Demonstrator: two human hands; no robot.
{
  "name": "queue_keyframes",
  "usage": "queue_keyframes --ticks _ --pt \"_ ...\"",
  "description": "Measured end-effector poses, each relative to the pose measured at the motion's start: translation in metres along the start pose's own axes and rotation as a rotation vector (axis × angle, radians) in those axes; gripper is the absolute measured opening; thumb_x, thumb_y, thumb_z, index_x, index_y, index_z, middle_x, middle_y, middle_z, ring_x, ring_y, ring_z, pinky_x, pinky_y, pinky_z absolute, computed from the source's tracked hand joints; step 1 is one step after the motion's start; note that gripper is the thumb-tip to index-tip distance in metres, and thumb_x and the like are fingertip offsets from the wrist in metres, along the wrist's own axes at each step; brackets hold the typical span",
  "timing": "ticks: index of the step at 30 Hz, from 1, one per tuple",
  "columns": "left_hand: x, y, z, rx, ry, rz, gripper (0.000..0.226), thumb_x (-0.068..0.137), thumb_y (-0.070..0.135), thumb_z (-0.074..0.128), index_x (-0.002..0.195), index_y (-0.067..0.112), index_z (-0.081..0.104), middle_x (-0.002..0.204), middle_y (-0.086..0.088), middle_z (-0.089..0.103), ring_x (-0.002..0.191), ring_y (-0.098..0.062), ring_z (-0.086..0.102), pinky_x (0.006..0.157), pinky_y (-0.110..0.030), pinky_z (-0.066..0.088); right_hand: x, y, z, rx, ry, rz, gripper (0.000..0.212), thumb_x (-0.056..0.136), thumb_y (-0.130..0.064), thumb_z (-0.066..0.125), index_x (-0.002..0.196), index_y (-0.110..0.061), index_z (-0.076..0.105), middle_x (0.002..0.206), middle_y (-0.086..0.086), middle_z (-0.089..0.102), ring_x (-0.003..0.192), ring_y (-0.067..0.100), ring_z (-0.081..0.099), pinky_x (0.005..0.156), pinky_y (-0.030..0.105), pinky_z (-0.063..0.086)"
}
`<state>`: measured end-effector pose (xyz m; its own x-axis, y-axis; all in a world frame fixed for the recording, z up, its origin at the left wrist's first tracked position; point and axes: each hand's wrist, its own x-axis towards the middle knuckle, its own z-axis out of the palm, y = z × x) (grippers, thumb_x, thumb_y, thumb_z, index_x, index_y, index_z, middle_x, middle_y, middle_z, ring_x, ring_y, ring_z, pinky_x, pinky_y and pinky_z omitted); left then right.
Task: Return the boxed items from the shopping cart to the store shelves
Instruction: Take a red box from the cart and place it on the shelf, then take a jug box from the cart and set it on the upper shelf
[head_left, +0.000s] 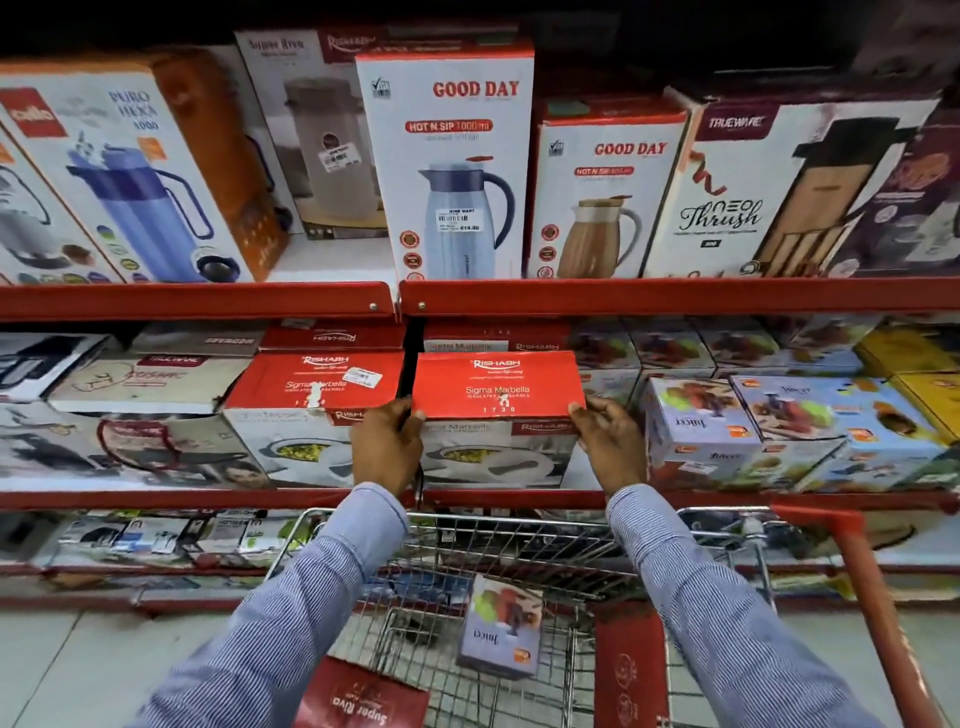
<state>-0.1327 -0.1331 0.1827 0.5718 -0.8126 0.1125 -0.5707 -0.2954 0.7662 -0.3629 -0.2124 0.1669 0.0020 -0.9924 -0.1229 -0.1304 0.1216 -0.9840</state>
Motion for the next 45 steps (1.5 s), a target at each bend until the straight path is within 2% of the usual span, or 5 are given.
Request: queue_keyframes --ticks 17,23,29,35,45 --pt "-0.082 -0.122 -0.040 0.113 -0.315 -0.086 0.021 0.085 0.030 0.073 0.100 0.016 0.078 0.094 0.001 0.077 0.086 -0.011 0.069 0.063 -0.002 0.040 -0.081 0.052 0.029 -0.095 -0.045 0.038 0.055 0.093 -0.018 0.059 0.145 -0.009 0.042 0.139 -0.001 0.050 0.124 0.010 0.050 0.080 -0.003 0.040" --pt "-0.145 -0.231 -0.041 0.199 -0.584 -0.551 0.077 0.073 0.057 0.069 0.131 0.007 0.057 0.128 -0.017 0.066 0.117 -0.034 0.063 0.101 -0.037 0.049 -0.186 0.177 0.093 -0.561 -0.453 0.399 0.031 0.099 -0.026 0.047 0.118 -0.008 0.064 0.125 0.014 0.062 0.114 0.030 0.059 0.096 0.036 0.044" --pt "-0.156 -0.269 -0.030 0.084 -0.730 -0.788 0.060 0.068 0.052 0.078 0.107 0.008 0.067 0.104 -0.009 0.073 0.087 -0.025 0.068 0.068 -0.025 0.051 -0.247 0.219 0.136 -0.310 -0.471 0.911 0.054 0.083 -0.056 0.057 0.097 -0.004 0.067 0.108 0.021 0.071 0.087 0.033 0.068 0.075 0.039 0.057" --pt "-0.143 -0.248 -0.037 0.018 -0.720 -0.758 0.066 0.064 0.048 0.079 0.119 0.017 0.061 0.114 -0.007 0.070 0.104 -0.030 0.069 0.096 -0.036 0.054 -0.246 0.201 0.127 -0.340 -0.317 0.760 0.048 0.070 -0.063 0.054 0.073 -0.017 0.067 0.099 0.011 0.075 0.091 0.028 0.068 0.093 0.043 0.052" --pt "-0.118 -0.127 -0.114 -0.447 -0.556 -0.491 0.051 0.078 0.009 0.077 0.123 0.011 0.054 0.115 -0.017 0.072 0.101 -0.034 0.071 0.090 -0.052 0.058 -0.231 0.057 0.074 -0.095 -0.190 0.165 0.048 0.077 -0.053 0.059 0.120 -0.033 0.063 0.112 0.000 0.073 0.099 0.018 0.071 0.084 0.037 0.058"
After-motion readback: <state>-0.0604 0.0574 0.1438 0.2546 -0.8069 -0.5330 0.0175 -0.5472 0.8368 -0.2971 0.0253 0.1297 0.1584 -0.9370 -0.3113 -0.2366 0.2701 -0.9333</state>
